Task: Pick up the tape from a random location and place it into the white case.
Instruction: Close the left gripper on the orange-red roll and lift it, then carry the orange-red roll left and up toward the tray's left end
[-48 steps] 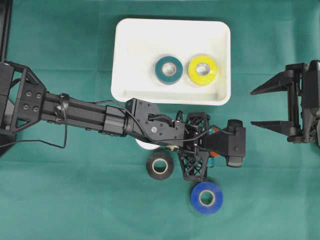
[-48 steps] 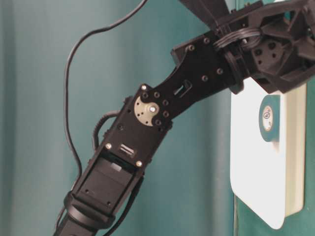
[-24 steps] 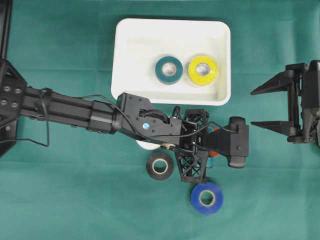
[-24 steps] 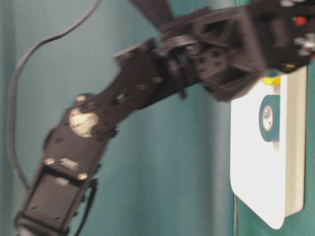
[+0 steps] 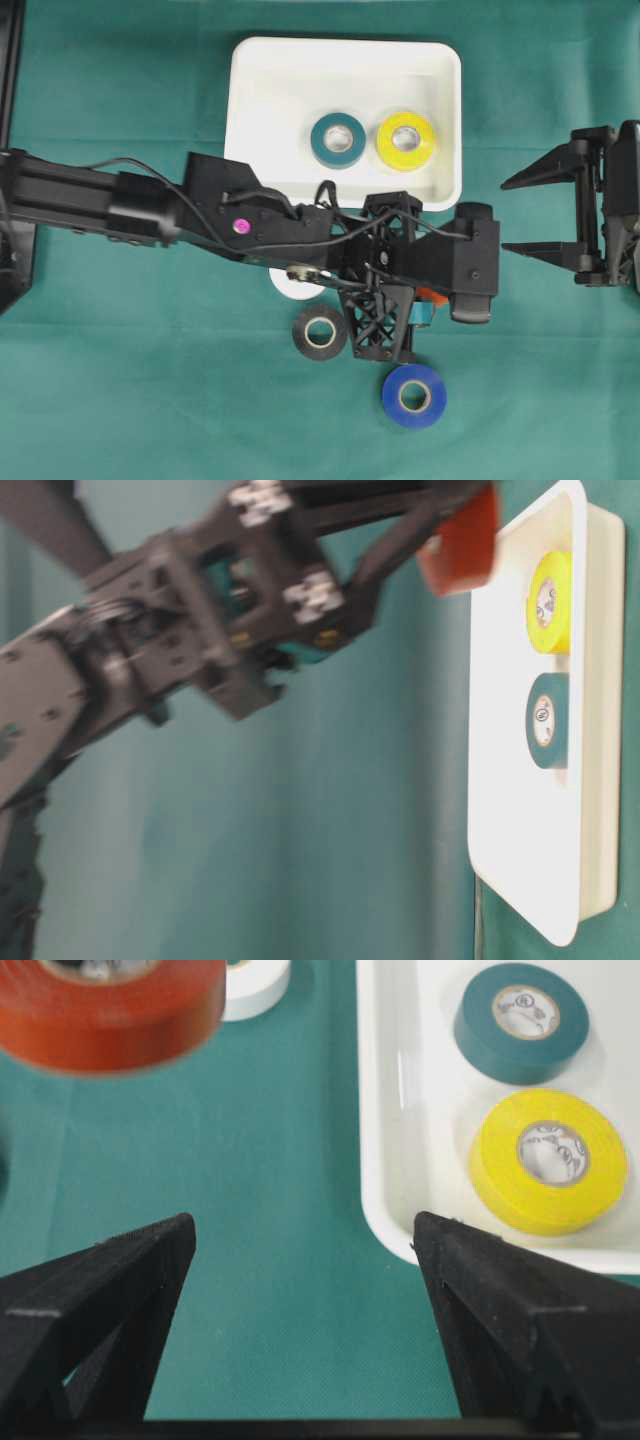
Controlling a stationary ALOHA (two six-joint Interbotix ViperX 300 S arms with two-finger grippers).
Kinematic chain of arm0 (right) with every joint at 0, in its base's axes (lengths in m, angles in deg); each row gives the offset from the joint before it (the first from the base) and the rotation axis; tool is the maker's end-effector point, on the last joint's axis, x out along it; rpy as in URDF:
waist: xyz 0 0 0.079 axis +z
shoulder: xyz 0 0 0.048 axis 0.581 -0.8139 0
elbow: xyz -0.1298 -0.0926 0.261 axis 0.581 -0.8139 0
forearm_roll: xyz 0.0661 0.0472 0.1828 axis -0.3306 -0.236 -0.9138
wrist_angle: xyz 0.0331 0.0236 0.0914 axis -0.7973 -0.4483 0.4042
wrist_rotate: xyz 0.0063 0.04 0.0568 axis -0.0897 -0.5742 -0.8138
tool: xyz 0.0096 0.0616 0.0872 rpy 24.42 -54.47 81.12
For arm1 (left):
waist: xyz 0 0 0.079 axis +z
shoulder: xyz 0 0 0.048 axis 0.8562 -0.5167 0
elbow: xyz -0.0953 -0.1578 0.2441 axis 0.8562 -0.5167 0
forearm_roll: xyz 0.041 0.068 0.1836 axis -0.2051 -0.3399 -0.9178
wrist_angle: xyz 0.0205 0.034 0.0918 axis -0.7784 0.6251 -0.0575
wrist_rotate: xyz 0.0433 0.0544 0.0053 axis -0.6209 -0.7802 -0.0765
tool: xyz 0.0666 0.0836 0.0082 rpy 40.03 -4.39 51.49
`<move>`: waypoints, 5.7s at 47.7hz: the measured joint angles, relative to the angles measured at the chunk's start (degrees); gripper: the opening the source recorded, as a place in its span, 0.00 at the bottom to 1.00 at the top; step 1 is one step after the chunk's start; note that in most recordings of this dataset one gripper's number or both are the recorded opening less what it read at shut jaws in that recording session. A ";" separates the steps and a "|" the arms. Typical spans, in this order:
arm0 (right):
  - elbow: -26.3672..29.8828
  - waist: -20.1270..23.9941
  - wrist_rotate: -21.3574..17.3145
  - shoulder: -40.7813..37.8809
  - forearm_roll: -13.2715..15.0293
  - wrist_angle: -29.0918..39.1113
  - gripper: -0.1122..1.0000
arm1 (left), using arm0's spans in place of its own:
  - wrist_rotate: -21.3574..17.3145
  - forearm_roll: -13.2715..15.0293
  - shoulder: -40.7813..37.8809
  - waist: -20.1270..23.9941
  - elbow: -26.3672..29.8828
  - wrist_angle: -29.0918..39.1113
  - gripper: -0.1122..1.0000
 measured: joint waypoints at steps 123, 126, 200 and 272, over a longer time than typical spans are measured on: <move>0.00 0.00 0.00 -0.26 0.00 0.00 0.87 | -2.11 -0.26 3.34 0.00 2.11 8.00 0.32; 0.00 0.00 0.00 -0.35 0.00 0.00 0.87 | -2.11 -0.26 4.83 0.00 0.35 7.65 0.32; 0.09 0.00 0.18 -0.35 0.70 0.18 0.87 | -0.62 0.00 40.96 -2.37 -40.61 -2.02 0.32; 0.09 0.00 0.09 -0.26 0.97 0.35 0.87 | -1.05 0.09 29.27 26.81 -30.15 -3.52 0.32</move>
